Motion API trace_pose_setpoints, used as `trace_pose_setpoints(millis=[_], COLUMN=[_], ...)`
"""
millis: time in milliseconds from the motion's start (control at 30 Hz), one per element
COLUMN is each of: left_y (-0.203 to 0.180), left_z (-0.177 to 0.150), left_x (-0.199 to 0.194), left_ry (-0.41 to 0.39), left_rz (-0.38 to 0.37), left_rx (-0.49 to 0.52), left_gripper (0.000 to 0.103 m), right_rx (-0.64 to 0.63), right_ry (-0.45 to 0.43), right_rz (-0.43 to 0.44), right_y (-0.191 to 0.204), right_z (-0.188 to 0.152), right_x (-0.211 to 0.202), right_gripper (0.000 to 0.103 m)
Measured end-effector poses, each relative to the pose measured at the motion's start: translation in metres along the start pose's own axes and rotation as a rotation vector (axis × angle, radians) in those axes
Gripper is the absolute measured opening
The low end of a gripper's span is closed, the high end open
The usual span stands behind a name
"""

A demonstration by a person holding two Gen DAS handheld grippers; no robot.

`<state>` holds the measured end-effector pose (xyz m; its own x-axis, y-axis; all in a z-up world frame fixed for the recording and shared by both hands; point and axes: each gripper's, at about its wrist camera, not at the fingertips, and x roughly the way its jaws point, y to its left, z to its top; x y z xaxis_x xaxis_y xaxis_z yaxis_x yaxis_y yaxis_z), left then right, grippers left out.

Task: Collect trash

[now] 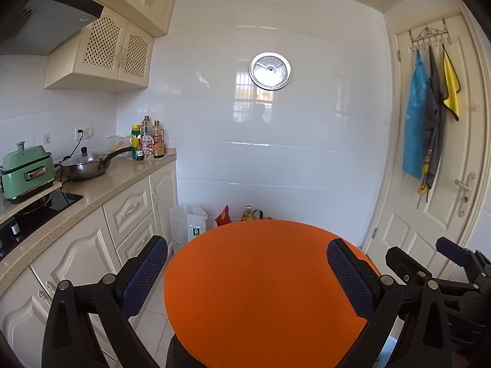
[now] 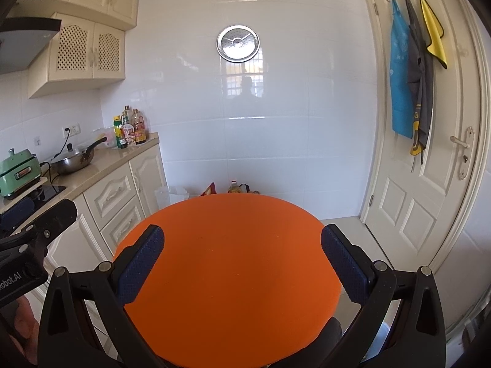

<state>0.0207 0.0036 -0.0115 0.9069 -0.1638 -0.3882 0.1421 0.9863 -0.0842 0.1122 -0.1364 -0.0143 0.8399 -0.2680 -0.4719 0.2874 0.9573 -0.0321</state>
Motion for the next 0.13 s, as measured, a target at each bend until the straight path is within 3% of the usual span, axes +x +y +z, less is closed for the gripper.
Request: trace_pose_setpoints(millis=[133], left_y=[-0.0034], left_z=[-0.0074], left_x=[-0.0057], left_ry=[-0.006], left_rz=[0.0], left_rx=[-0.002], left_gripper=[0.102], right_rx=[-0.004], right_ry=[-0.002], right_rz=[0.003], right_y=[0.003], right_z=[-0.0002], right_x=[-0.0012], right_gripper=[0.103])
